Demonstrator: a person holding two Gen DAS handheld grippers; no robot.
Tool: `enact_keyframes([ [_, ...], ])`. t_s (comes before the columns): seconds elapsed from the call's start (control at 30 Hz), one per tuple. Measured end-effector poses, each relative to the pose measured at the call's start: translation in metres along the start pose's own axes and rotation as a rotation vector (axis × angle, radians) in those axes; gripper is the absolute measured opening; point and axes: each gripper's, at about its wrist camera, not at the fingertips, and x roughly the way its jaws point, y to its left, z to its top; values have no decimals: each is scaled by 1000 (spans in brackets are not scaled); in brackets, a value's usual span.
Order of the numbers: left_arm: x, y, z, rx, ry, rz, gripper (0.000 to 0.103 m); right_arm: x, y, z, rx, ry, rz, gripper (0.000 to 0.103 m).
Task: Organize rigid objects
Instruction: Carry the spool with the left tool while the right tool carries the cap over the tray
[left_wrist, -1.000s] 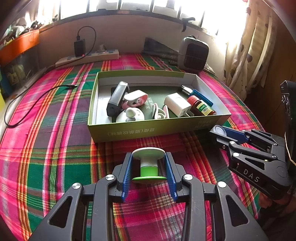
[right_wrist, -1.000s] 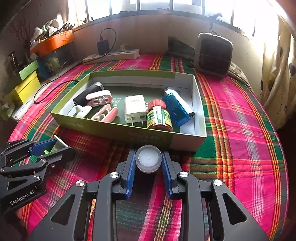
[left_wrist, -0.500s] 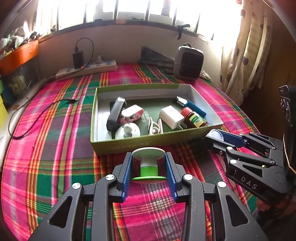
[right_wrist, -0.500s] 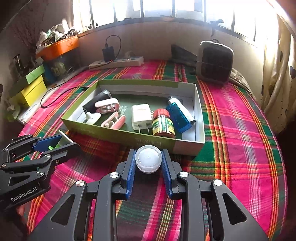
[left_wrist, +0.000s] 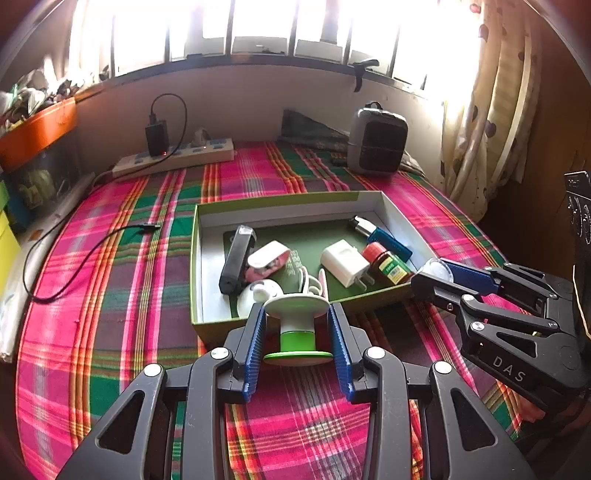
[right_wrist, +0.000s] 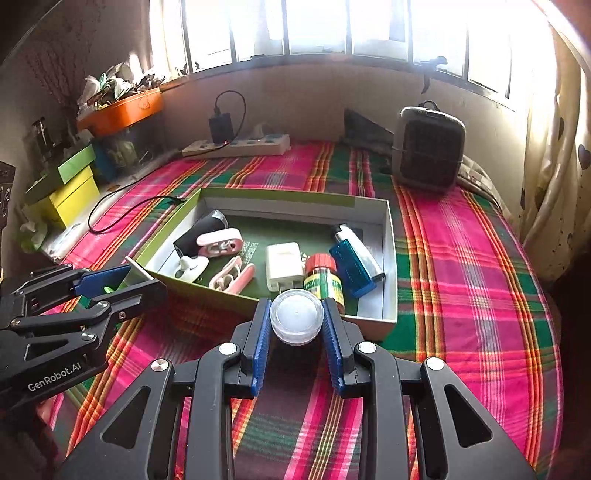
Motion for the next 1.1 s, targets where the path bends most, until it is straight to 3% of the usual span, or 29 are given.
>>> enact_keyframes([
  [0.73, 22, 9, 41, 15, -8, 3, 33, 14, -8, 33, -1, -11, 50, 29],
  [1.1, 45, 16, 60, -6, 30, -60, 33, 34, -13, 42, 5, 14, 49, 29],
])
